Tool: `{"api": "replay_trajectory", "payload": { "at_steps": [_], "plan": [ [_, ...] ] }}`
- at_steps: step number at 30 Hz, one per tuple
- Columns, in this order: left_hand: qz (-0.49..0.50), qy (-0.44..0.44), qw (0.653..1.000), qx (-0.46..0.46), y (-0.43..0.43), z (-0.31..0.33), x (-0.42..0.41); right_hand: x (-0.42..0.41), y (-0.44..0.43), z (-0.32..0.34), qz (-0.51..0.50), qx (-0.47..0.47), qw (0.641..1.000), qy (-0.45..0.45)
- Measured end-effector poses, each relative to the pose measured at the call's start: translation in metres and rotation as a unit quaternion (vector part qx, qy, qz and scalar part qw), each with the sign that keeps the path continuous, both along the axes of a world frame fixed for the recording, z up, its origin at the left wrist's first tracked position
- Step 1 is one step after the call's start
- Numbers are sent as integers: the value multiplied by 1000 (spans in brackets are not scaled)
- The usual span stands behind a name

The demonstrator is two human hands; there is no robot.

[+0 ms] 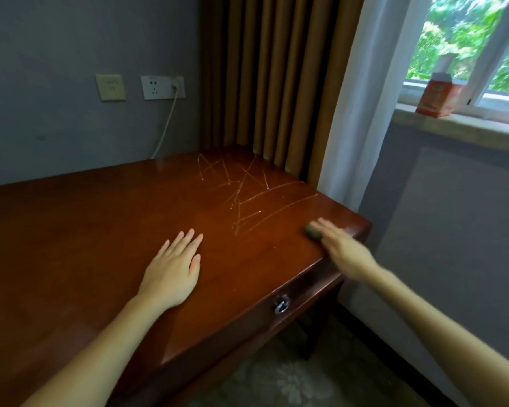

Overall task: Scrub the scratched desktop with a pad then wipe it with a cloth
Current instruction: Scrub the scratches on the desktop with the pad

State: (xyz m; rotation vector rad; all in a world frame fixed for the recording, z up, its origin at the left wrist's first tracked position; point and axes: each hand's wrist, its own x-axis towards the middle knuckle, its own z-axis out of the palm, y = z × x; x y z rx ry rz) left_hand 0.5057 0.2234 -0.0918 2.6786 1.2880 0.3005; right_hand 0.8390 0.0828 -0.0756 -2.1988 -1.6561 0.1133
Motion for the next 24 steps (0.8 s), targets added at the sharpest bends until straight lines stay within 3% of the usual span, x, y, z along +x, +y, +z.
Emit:
{"api": "replay_trajectory", "payload": {
  "at_steps": [3,6,10,14,17,19,21,24],
  "plan": [
    [2,5,1000,2,-1,0,0,40,42,6,-94,-36,995,14],
    [9,1,1000,-3,-2,1,1,24,85,3,-79,-34,996,17],
    [17,1,1000,-5,-2,4,2,-55,105,1,89,-27,995,25],
    [13,3,1000,-13,-4,5,1,-124,57,4,290,-40,956,34],
    [14,10,1000,-11,-4,5,0,-120,4,2,363,-33,929,66],
    [15,12,1000,-10,-4,4,1,-94,-13,4,329,-34,939,93],
    [15,10,1000,-10,-4,4,1,-65,-7,8,229,-23,968,99],
    [17,11,1000,-9,-3,4,1,-46,34,11,94,-24,994,48]
  ]
}}
